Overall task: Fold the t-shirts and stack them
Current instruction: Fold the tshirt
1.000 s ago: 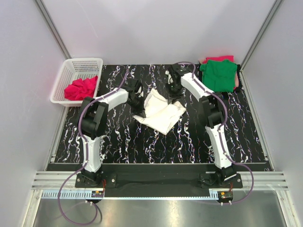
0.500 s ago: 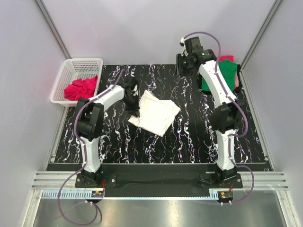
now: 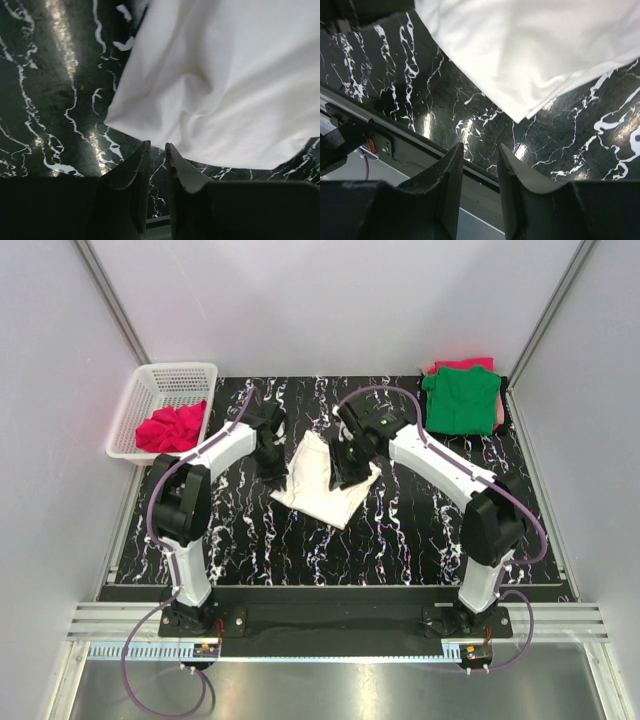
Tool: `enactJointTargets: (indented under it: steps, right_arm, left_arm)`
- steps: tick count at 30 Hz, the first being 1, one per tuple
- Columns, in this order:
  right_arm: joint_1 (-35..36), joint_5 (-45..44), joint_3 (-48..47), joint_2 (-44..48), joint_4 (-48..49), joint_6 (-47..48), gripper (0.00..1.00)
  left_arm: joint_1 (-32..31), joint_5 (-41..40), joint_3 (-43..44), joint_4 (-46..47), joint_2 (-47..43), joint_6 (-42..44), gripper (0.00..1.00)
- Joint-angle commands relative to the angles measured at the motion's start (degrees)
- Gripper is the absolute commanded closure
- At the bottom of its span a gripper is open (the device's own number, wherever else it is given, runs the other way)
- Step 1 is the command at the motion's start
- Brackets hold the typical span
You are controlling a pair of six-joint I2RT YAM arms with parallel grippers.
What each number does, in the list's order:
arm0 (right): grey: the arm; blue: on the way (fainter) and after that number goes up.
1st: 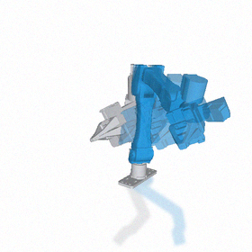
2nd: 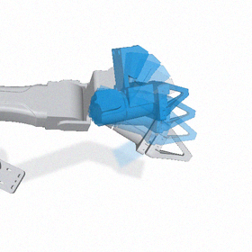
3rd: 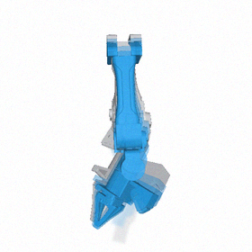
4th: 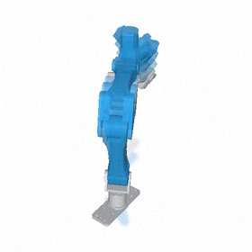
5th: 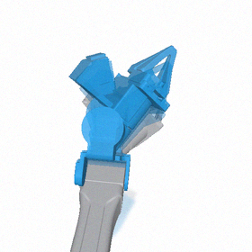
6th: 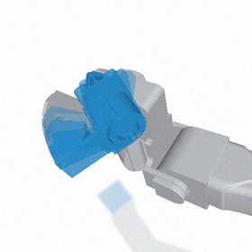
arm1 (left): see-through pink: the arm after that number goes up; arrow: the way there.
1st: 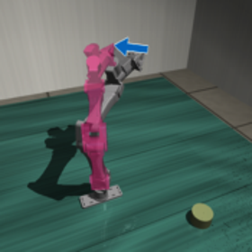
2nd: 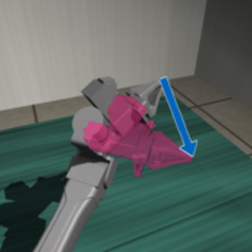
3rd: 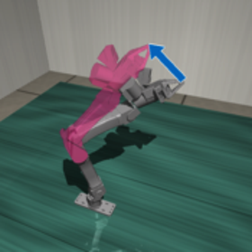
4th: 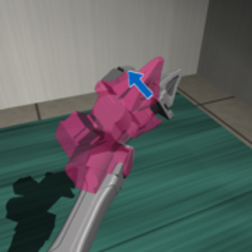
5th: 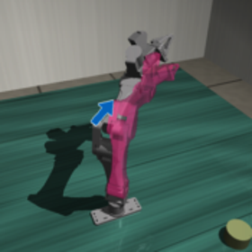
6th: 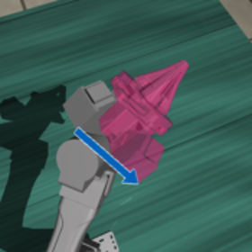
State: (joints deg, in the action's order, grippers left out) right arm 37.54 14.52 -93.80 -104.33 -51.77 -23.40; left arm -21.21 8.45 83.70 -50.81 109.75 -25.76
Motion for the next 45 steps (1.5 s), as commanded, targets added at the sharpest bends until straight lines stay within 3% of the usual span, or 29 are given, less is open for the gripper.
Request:
enactJointTargets:
  steps: [1,9,26,32,45]
  right_arm:
    - [1.2,0.5,5.0,7.6,6.5,-4.0,0.60]
    - [1.3,1.6,10.0,5.0,13.0,-5.3,0.60]
    - [1.3,0.3,-1.1,-14.1,16.0,-4.2,0.62]
    - [1.2,1.0,1.9,-13.6,16.0,-4.7,0.61]
    - [1.3,3.1,7.7,-12.1,15.6,-6.8,0.62]
  left_arm:
    - [1.0,-3.6,-1.4,0.9,-2.1,0.1,0.78]
    - [0.9,-1.4,1.3,1.9,-0.1,2.0,0.78]
    - [0.7,10.6,22.3,0.4,14.4,7.6,0.77]
    - [0.2,14.5,31.8,-1.3,20.4,7.7,0.76]
    - [-0.8,13.3,34.3,-1.3,27.9,7.4,0.76]
